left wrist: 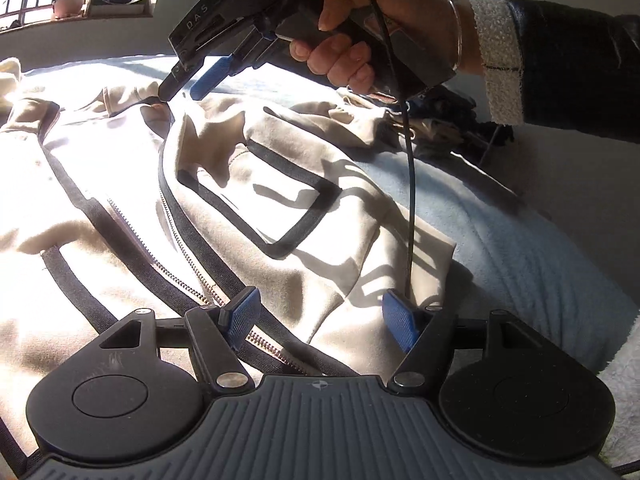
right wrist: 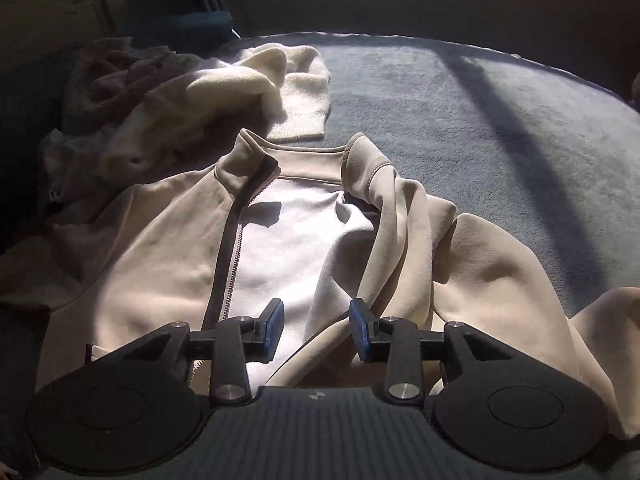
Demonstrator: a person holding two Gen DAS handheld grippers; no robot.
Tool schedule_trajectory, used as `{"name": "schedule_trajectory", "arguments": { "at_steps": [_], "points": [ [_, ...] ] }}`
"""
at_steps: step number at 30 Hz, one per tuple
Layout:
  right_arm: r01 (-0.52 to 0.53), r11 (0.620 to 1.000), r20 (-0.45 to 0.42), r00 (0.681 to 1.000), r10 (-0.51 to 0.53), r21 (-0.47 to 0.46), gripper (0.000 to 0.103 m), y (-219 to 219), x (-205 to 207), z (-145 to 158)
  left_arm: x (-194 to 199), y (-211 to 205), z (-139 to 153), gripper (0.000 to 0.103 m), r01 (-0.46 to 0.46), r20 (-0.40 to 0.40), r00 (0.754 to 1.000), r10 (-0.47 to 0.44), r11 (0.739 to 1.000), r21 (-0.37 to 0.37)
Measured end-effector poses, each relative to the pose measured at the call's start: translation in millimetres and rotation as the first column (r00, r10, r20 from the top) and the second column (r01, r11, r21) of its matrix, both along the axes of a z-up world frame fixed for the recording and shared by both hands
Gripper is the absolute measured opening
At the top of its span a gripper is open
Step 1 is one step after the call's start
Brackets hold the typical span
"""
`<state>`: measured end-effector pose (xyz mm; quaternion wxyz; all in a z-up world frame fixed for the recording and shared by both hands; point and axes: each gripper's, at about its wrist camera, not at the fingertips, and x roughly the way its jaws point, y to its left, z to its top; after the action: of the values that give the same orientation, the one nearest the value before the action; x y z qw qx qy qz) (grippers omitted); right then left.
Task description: Fold clothes
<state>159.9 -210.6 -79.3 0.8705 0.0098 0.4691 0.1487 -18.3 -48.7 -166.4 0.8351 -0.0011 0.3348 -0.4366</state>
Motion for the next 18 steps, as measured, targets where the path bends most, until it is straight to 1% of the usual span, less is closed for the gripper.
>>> {"name": "schedule_trajectory", "arguments": {
  "at_steps": [4,8,12,15,18],
  "points": [
    [0.007,1.0,0.014,1.0,-0.007,0.017,0.038,-14.5,-15.1,-3.7,7.3,9.0,5.5,0.068,-0.062,-0.028,0.998,0.061,0.998,-0.015],
    [0.006,1.0,0.037,0.999,-0.006,0.01,0.037,-18.2,-19.5,-10.0,18.3,19.6,11.0,0.068,-0.139,-0.075,0.988,0.138,0.99,-0.014],
    [0.0,1.0,0.06,0.998,0.0,-0.001,0.033,-16.4,-15.9,-16.9,34.6,33.5,22.9,0.068,-0.21,-0.072,0.975,0.213,0.977,0.045],
    [-0.005,1.0,0.079,0.997,0.006,-0.001,0.032,-15.2,-16.0,-26.5,49.8,40.5,35.4,0.068,-0.237,-0.063,0.968,0.243,0.967,0.089],
    [-0.014,1.0,0.088,0.996,0.015,-0.012,0.031,-13.4,-14.8,-37.4,65.3,47.0,45.2,0.068,-0.27,-0.057,0.958,0.281,0.951,0.15]
  ]
}}
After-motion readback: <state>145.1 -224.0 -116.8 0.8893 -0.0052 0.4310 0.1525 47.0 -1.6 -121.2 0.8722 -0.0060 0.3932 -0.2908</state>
